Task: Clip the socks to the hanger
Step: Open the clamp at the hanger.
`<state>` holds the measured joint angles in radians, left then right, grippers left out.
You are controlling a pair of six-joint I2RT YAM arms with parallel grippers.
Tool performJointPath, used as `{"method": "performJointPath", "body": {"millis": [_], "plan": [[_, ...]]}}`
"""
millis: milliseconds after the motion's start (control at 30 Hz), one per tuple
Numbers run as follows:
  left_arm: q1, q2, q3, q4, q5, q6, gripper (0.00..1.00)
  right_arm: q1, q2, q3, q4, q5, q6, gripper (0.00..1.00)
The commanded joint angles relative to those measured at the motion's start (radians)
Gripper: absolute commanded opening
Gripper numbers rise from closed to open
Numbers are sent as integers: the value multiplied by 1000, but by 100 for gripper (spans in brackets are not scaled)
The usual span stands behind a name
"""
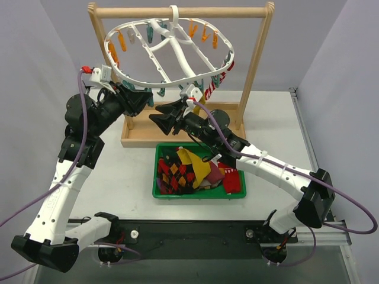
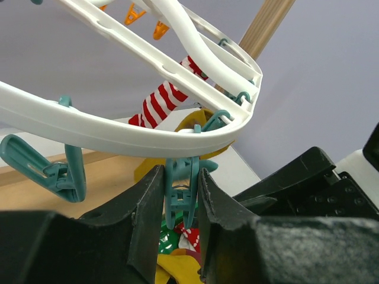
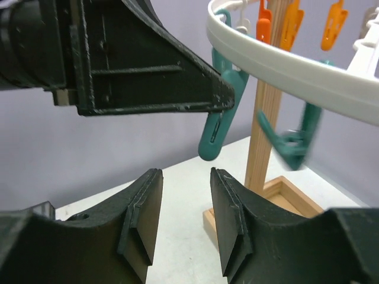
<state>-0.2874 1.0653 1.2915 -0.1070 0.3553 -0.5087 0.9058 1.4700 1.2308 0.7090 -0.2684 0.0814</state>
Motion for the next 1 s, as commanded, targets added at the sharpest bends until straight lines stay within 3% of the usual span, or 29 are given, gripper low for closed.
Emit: {"method": "performJointPath", "body": {"millis": [0,533,967], "plan": [[-4,-7,-12,52,11,-17,0,1,0,64,135,-89,67,38],[-1,-16,-21,87,19,-56,0,-15,87,197,-3,0,12,49],[-1,-27,-26,93,31,-71,0,-27,76,150,-25,55,-23,49]]}}
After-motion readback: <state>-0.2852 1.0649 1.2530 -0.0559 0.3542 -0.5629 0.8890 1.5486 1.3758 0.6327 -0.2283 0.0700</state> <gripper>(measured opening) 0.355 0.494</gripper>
